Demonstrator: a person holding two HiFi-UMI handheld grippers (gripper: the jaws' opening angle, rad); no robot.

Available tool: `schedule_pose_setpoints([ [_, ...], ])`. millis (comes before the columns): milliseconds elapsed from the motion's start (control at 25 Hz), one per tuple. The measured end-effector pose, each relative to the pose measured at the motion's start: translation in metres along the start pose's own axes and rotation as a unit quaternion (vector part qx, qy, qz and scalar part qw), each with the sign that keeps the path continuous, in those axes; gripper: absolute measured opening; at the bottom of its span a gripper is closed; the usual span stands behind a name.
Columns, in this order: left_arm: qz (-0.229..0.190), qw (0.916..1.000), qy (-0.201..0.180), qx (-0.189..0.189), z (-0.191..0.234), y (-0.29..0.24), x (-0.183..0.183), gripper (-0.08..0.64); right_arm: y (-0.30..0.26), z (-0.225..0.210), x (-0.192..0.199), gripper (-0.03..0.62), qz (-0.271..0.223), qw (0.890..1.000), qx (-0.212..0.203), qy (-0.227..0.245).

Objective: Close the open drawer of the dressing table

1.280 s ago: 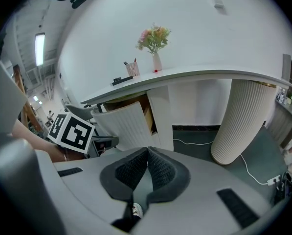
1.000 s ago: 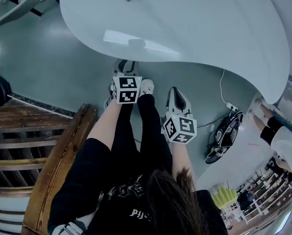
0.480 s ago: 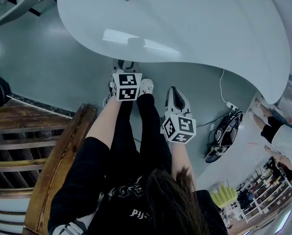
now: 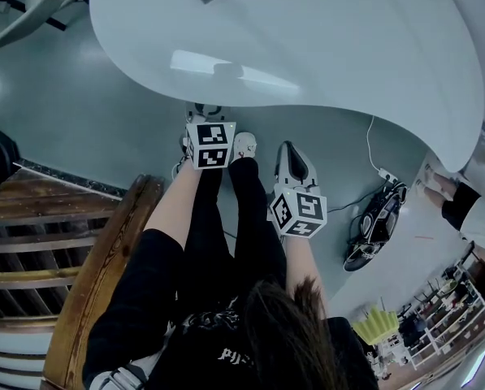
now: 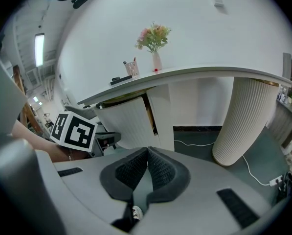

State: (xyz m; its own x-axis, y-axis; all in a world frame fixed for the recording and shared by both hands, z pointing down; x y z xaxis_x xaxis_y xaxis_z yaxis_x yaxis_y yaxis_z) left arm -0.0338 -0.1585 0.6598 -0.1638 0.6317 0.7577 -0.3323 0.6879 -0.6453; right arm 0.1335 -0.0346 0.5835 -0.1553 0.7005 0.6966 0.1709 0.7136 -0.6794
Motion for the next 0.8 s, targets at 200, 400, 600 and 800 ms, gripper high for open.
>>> schedule_pose_setpoints([
  [200, -0.006, 1.0, -0.001, 0.0, 0.002, -0.004, -0.001, 0.115, -0.007, 0.001, -0.005, 0.026, -0.004, 1.0, -0.003, 0.004],
  [400, -0.014, 0.9999, -0.004, -0.001, 0.004, -0.007, -0.004, 0.115, -0.011, 0.002, -0.008, 0.026, -0.011, 1.0, -0.004, -0.001],
  [600, -0.024, 0.9997, -0.01, 0.0, 0.004, -0.009, -0.01, 0.115, -0.012, 0.0, -0.006, 0.026, -0.011, 1.0, -0.003, -0.003],
  [800, -0.034, 0.9992, -0.022, -0.002, 0.006, -0.01, -0.016, 0.115, -0.015, 0.002, -0.001, 0.026, -0.007, 1.0, -0.003, -0.002],
])
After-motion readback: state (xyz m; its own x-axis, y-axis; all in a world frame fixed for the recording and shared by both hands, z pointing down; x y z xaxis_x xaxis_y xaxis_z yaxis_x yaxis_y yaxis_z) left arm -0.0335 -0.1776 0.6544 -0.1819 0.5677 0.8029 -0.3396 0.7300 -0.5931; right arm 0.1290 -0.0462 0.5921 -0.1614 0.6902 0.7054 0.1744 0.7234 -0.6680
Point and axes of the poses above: the fingertips, and each gripper's own axes: y backward along the fingers, z to its left, x out of its underside, the point moved 4 cm from there along y, backward along the fingers, and after that the axes turned 1 degree about x, right-handed, at the moved point
